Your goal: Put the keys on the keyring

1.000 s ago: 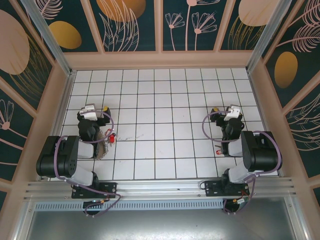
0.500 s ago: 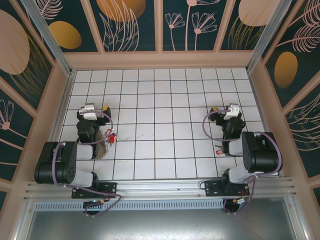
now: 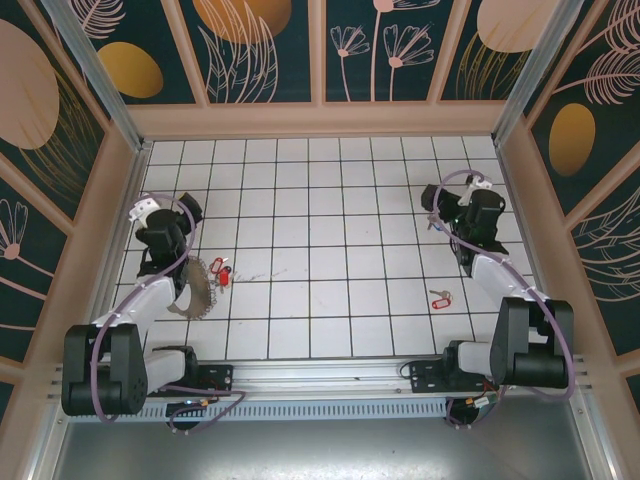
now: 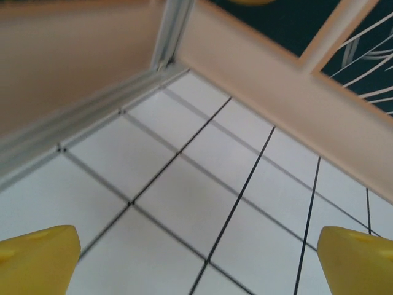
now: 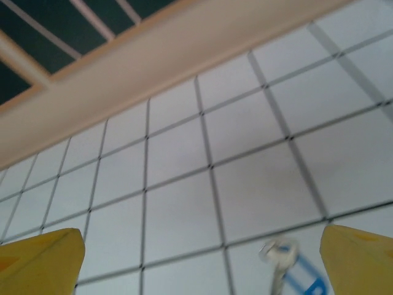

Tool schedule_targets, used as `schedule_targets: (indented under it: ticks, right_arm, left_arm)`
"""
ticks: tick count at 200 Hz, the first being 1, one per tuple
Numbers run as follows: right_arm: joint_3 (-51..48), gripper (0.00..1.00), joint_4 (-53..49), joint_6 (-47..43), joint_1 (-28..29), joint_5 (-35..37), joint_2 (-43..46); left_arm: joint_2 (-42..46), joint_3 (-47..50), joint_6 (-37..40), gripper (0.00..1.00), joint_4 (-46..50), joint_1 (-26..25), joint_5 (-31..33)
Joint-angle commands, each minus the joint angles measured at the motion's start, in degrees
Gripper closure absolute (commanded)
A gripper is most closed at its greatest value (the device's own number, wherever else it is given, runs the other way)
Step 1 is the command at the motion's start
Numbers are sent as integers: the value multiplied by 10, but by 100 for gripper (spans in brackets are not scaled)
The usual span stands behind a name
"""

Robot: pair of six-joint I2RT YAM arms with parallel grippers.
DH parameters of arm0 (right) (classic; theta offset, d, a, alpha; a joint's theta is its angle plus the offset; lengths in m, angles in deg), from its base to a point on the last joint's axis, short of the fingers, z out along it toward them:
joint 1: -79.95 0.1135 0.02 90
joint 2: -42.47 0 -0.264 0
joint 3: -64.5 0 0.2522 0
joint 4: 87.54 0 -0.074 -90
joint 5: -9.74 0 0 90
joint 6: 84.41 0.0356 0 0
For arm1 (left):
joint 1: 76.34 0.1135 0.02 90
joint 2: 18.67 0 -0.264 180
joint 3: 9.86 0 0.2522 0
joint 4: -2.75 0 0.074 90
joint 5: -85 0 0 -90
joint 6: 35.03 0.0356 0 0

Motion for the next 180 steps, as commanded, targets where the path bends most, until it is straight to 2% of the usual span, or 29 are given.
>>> schedule_targets:
  ticks: [1,30,56,114,148,180]
  right_arm:
    - [2,1,-43,53,18,-85,11]
    - [25,1,-75,35,63,-64,12]
    - [42,1,-89,24,96,-44,-2]
    - [81,1,-84,17,159,-42,-56]
    - [102,1,-96,12,173,-29,-82]
    - [108,1,-87,21,183,-40,-97]
  left_arm:
    - [-4,-12,-149,1,141,3,-36]
    - [-3,-1,-213,1,214,3,-65]
    - [-3,29,-242,2,210,3,-107]
    - [-24,36,-242,1,217,3,-148]
    - [-54,50,-261,1,197,2,-175]
    - [-87,54,-279,2,134,-12,-223]
